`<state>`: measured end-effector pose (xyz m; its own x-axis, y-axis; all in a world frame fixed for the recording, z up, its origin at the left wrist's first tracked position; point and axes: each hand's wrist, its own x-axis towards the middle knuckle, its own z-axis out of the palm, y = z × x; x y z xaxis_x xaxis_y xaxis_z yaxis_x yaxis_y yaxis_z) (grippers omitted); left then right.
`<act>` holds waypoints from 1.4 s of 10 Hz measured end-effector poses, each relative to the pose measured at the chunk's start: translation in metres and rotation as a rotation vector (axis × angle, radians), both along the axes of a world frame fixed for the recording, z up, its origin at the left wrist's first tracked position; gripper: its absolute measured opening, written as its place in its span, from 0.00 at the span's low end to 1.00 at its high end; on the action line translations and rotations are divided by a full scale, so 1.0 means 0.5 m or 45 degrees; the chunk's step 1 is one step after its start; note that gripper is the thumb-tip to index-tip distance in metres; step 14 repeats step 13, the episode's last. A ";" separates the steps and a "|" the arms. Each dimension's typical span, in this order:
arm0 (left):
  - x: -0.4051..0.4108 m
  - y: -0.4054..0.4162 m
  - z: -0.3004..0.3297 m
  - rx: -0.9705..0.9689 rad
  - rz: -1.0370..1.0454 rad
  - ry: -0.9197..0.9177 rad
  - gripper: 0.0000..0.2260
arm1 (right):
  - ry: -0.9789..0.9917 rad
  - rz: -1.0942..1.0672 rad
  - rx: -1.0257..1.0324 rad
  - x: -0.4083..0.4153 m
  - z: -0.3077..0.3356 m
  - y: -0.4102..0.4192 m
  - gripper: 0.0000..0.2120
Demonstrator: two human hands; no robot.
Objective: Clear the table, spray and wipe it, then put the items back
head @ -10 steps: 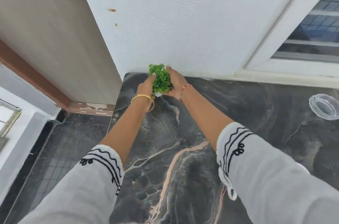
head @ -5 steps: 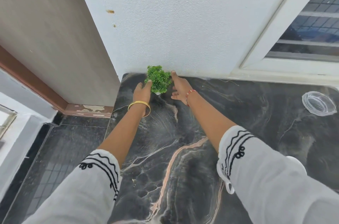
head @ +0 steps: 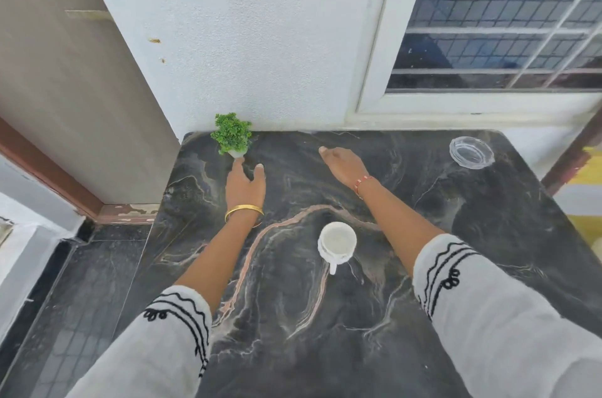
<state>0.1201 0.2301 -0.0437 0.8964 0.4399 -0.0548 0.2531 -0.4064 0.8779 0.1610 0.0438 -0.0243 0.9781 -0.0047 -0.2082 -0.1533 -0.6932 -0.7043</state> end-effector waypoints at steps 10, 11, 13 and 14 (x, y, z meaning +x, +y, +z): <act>-0.243 -0.272 -0.080 0.302 -0.366 0.262 0.26 | 0.014 -0.296 -0.096 -0.308 -0.110 -0.285 0.30; -0.255 -0.267 -0.077 0.268 -0.373 0.255 0.26 | 0.025 -0.285 -0.129 -0.327 -0.103 -0.284 0.34; -0.308 -0.261 -0.080 0.311 -0.303 0.177 0.29 | -0.016 -0.246 -0.396 -0.386 -0.105 -0.295 0.35; -0.308 -0.261 -0.080 0.311 -0.303 0.177 0.29 | -0.016 -0.246 -0.396 -0.386 -0.105 -0.295 0.35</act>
